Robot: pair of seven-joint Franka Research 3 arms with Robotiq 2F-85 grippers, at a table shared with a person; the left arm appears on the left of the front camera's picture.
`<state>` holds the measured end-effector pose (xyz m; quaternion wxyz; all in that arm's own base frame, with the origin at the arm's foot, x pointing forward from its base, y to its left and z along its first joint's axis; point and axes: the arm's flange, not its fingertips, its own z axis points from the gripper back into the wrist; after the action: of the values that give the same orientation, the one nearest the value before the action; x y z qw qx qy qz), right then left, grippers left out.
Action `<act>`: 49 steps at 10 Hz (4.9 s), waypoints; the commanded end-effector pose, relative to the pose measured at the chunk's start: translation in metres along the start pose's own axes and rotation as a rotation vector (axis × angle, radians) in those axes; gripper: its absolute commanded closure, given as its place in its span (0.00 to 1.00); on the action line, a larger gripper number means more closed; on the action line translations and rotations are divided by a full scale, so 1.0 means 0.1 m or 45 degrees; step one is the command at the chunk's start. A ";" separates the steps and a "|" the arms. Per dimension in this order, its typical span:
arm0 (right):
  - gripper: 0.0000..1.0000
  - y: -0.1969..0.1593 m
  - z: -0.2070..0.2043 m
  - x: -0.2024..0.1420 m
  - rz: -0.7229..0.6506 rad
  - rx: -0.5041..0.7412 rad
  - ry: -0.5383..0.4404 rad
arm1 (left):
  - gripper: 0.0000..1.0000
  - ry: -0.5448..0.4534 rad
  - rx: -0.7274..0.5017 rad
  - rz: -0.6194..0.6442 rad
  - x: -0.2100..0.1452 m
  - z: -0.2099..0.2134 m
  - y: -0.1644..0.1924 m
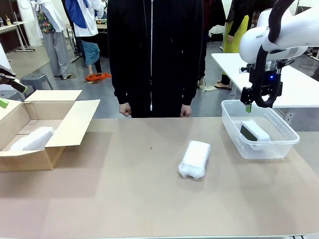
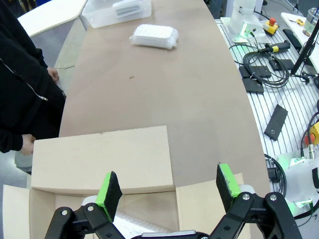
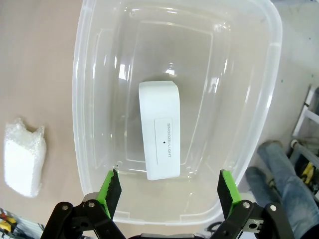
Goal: Separate and place wrapped and unwrapped clocks.
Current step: If the picked Digital clock is wrapped, place it in the Package Box ; if not, place it in the Organizing box, then pick up the Digital clock indicated by the person.
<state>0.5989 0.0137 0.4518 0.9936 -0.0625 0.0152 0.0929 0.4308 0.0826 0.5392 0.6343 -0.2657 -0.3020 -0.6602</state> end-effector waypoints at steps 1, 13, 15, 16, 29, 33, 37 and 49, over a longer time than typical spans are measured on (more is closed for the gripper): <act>0.00 -0.02 -0.01 0.01 0.001 0.000 0.000 | 0.00 -0.011 -0.004 -0.023 0.00 0.01 -0.01; 0.00 -0.02 -0.01 0.01 0.001 0.000 0.000 | 0.00 -0.011 -0.004 -0.023 0.00 0.01 -0.01; 0.00 -0.02 -0.01 0.01 0.001 0.000 0.000 | 0.00 -0.011 -0.004 -0.023 0.00 0.01 -0.01; 0.00 -0.02 -0.01 0.01 0.001 0.000 0.000 | 0.00 -0.011 -0.004 -0.023 0.00 0.01 -0.01; 0.00 -1.06 -0.12 0.06 0.835 0.621 -0.352 | 0.00 -0.011 -0.004 -0.023 0.00 0.01 -0.01; 0.00 -1.43 -0.31 0.19 1.205 0.859 -0.616 | 0.00 -0.011 -0.004 -0.023 0.00 0.01 -0.01; 0.00 -1.92 -0.42 -0.03 1.217 0.952 -0.865 | 0.00 -0.011 -0.004 -0.023 0.00 0.01 -0.01; 0.00 -2.33 -0.39 -0.54 1.379 0.900 -1.212 | 0.00 -0.011 -0.004 -0.023 0.00 0.01 -0.01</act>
<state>0.5951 -0.2339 0.4445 0.6701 0.3351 -0.3575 0.5576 0.4308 0.0828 0.5391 0.6345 -0.2656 -0.3019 -0.6600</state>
